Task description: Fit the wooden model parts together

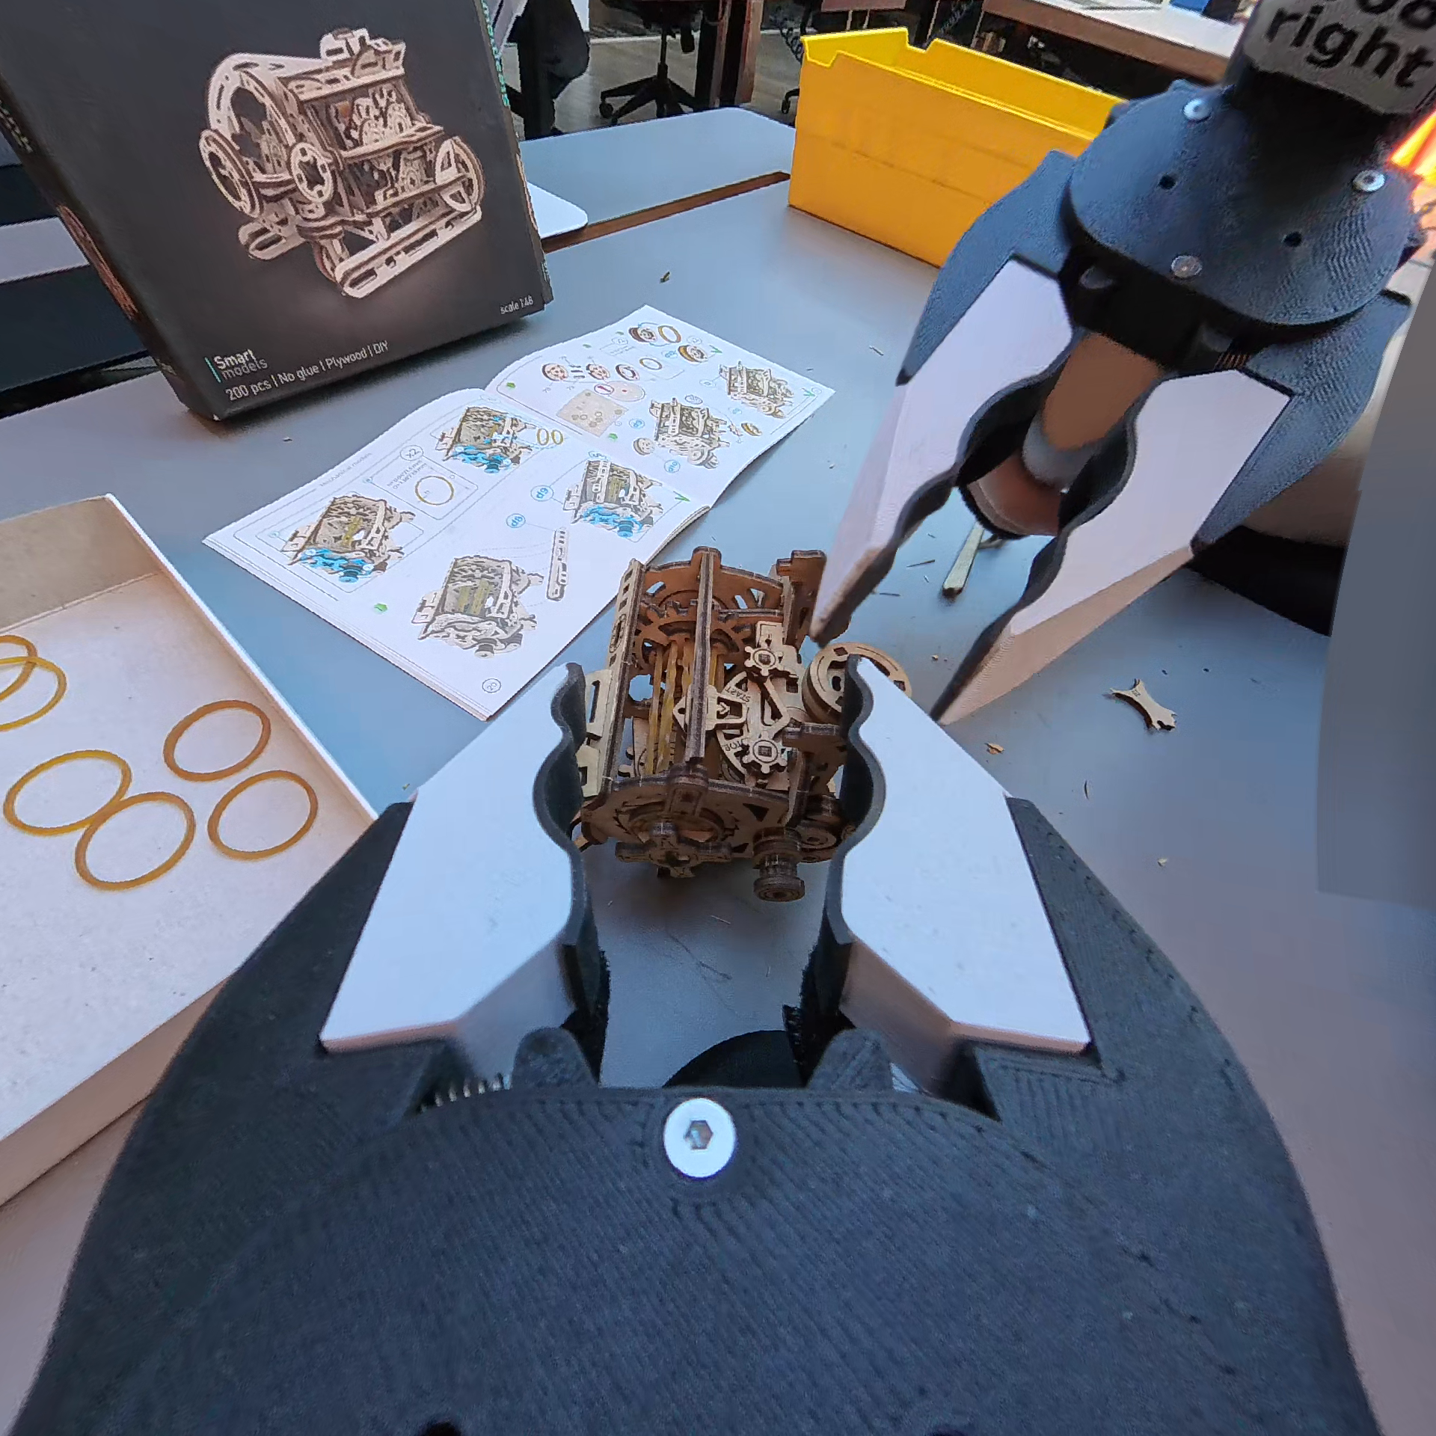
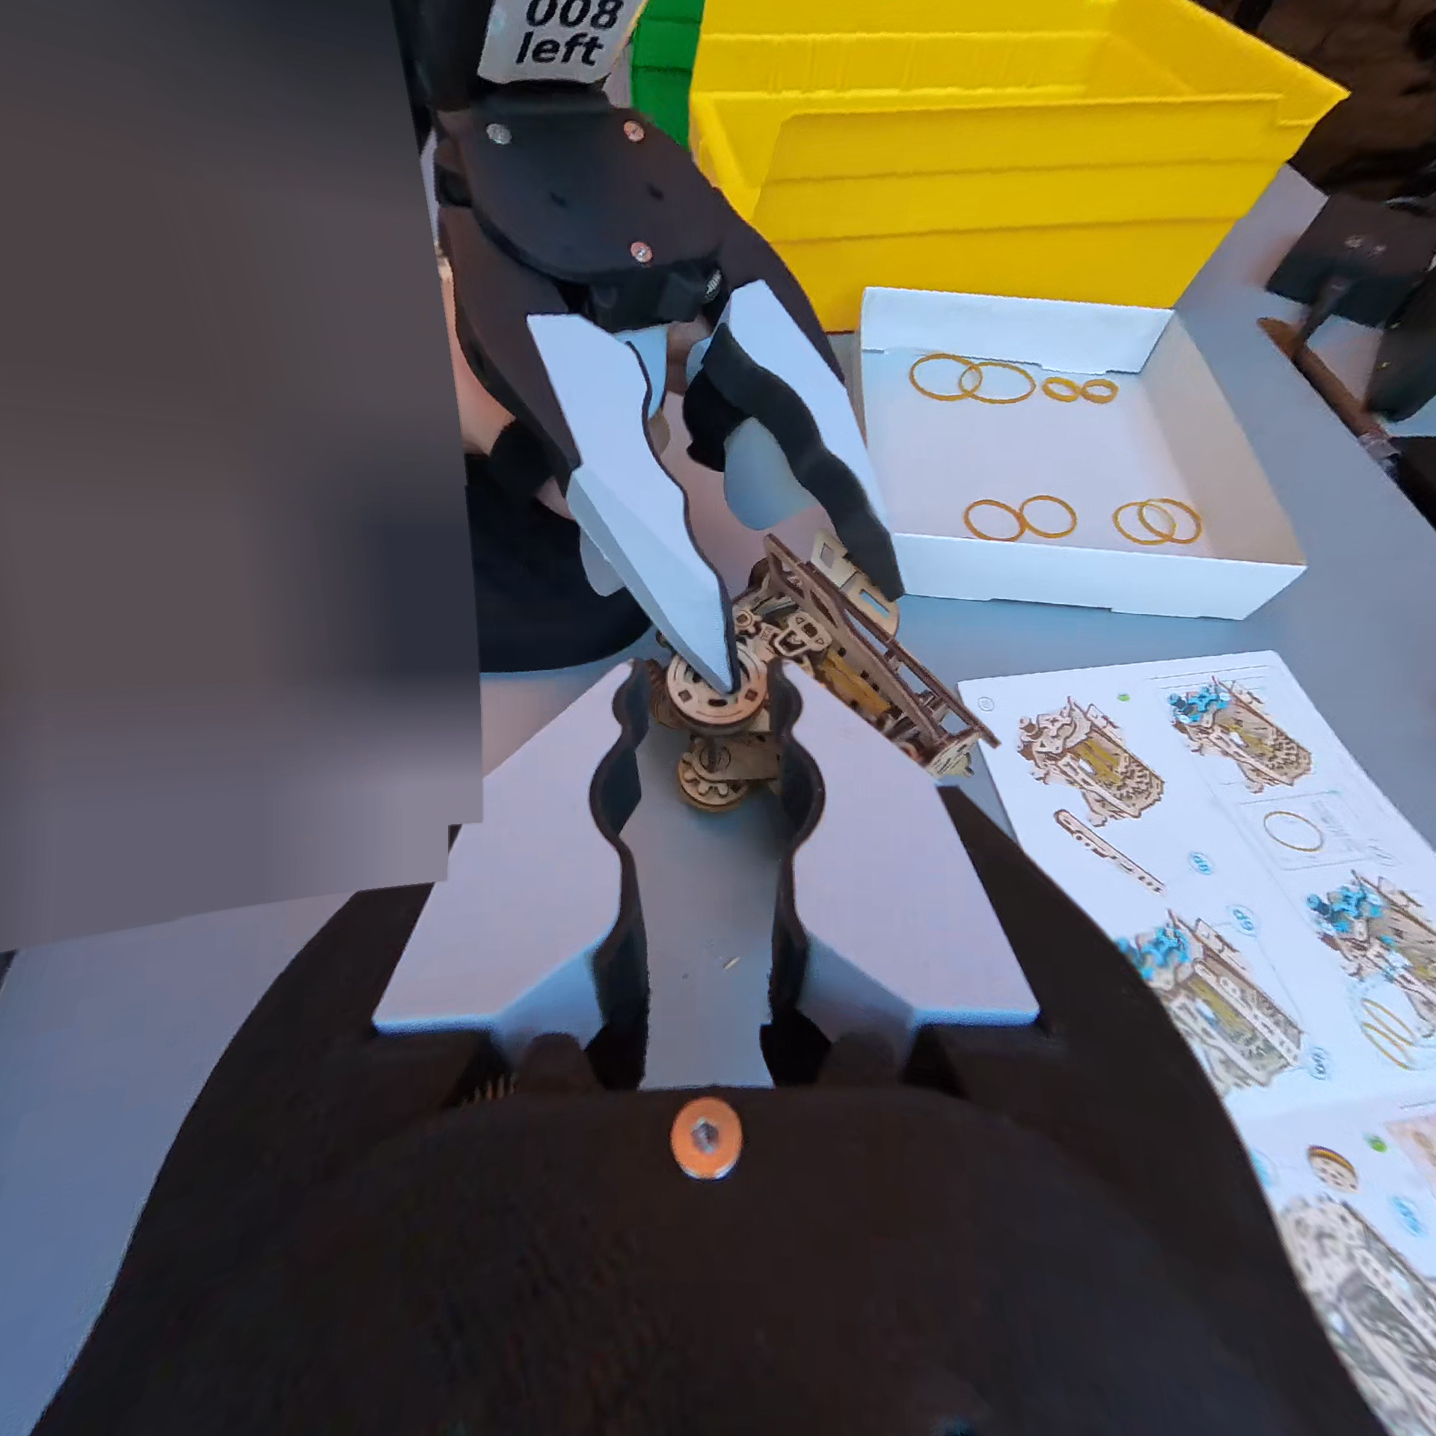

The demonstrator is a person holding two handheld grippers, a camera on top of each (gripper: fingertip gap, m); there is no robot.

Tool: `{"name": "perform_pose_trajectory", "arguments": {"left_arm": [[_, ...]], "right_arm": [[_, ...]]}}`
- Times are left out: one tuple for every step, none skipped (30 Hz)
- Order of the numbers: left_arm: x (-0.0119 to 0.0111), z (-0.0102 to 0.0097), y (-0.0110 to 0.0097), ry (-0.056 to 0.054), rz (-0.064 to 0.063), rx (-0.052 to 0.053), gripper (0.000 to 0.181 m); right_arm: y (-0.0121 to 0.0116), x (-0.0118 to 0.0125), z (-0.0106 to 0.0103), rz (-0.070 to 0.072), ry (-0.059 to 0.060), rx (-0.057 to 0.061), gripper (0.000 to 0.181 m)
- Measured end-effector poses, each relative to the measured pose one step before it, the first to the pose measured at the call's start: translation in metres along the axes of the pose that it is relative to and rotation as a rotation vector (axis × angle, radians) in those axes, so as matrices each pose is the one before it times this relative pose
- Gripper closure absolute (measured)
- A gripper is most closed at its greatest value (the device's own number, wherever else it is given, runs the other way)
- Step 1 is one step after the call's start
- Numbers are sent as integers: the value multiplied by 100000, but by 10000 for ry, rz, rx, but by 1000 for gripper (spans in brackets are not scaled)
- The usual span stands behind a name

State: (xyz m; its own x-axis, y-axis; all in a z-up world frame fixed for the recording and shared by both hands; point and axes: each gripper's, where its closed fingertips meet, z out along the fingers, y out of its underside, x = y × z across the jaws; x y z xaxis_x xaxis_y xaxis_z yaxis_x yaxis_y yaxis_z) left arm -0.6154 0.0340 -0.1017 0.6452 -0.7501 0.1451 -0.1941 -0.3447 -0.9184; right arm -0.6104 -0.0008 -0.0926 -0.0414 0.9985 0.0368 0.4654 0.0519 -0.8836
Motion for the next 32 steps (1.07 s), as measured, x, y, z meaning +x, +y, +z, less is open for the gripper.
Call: {"name": "perform_pose_trajectory", "arguments": {"left_arm": [[7,-14,-1,0,1,7,116],[-13,-6,2,-1,-5,8,116],[-2,2,-5,-4,-5,3,116],[-3,-2,4,-3,-1,-3,116],[-11,3,-8,-2,-7,-6,116],[-12,8,-5,5,-13,-2,116],[3,2,7,9,-8,0,116],[-5,-8,-1,9,-4,1,116],[9,2,-3,6,-2,2,116],[3,-5,2,0,7,1,116],[1,2,1,-5,8,0,116],[12,-6,4,5,3,0,116],[-5,0,0,-3,0,0,116],[-4,6,3,5,-6,-7,116],[18,-5,-6,11,-2,-2,116],[32,-20,1,28,-17,4,115],[34,-52,-31,44,-61,16,115],[-29,-93,-72,48,-158,54,114],[-167,-194,-174,24,-291,140,113],[-288,-293,-330,33,-399,261,113],[-188,-341,-416,154,-452,314,112],[-68,-327,-363,234,-421,262,112],[-34,-236,-285,213,-339,184,111],[-47,-116,-153,140,-249,88,108],[-51,32,28,77,-143,-51,105],[-60,137,182,24,-54,-172,104],[-142,245,247,-67,23,-245,101],[-217,304,334,-141,118,-339,97],[-244,307,407,-165,190,-404,94],[-246,272,380,-165,183,-389,91],[-204,243,317,-108,120,-331,87],[-160,213,291,-42,46,-268,84]], "right_arm": [[-291,149,12,230,-14,229,152],[-34,266,-28,156,40,40,151],[245,197,-2,64,8,-148,148],[254,47,19,69,-61,-115,144],[121,-132,41,129,-159,-12,144],[40,-138,82,179,-155,40,144],[-59,-104,93,119,-111,99,145],[125,33,151,46,-21,-39,147],[306,167,170,2,69,-170,147],[5,22,84,-52,7,9,150],[-27,-203,28,-27,-137,14,155],[21,-9,7,57,-14,-40,155],[-15,22,-18,-3,9,1,156],[14,-6,5,-24,4,-3,156],[32,-6,-5,-27,-4,-16,155],[23,-9,-8,-37,-4,-38,155],[29,19,-20,-44,20,-49,155],[3,27,-19,-63,46,-32,155],[26,-12,1,-66,29,-44,155],[-6,1,-6,-53,39,-21,155],[-3,7,-5,-57,40,-13,155],[3,5,6,-57,25,-15,155],[-9,-4,9,-51,28,-17,155],[-7,-13,15,-39,12,-35,155],[4,4,-2,-46,28,-36,155],[-2,9,0,-66,30,-33,156],[-9,2,2,-36,18,-27,156],[-1,-2,1,-12,13,-23,155],[-10,5,4,2,4,-16,155],[-13,8,5,21,-6,-13,155],[-11,2,14,-1,0,-9,156],[-10,12,20,-14,0,-14,156]]}}
